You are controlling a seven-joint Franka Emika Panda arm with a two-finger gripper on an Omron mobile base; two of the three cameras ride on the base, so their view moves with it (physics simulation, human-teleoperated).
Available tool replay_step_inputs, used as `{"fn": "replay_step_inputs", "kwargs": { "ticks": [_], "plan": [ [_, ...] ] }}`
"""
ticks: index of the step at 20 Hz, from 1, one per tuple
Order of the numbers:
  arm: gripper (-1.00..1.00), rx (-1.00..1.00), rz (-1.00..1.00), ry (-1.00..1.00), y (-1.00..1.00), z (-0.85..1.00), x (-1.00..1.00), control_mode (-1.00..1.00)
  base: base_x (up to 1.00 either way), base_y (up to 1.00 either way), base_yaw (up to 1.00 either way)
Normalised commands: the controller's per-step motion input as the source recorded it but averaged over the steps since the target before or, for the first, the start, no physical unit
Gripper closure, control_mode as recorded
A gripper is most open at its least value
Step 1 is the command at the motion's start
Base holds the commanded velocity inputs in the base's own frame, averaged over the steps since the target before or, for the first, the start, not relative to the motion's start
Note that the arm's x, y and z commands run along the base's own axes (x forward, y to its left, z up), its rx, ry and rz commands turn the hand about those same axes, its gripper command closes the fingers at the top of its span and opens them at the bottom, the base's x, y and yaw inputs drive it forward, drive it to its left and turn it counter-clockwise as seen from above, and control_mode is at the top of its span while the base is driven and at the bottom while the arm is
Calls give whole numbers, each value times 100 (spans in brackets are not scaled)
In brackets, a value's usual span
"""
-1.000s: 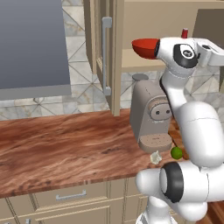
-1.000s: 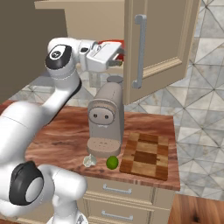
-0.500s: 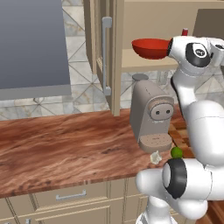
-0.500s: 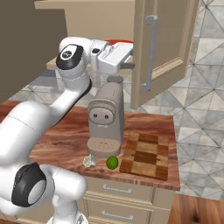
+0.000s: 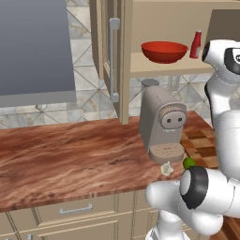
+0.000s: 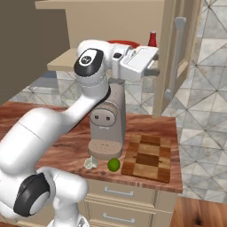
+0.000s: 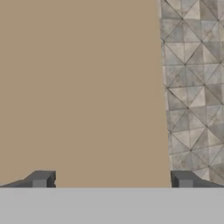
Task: Open the cabinet. Place the bowl and condiment on the counter. Then place the lime and garlic on the cutting board.
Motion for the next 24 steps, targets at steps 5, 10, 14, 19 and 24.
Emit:
{"fn": "replay_step_inputs", "kwargs": {
  "ticks": [5,10,14,19,24],
  "plan": [
    [-100,0,-3,0,-74,-10,2,-100,0,0,0],
    [-100,0,-3,0,-72,-8,2,-100,0,0,0],
    [-100,0,-1,0,-52,0,0,-100,0,0,0],
    [-100,-1,-1,0,-7,0,0,-100,0,0,0],
    [-100,-14,-1,0,31,0,0,-100,0,0,0]
  ]
}}
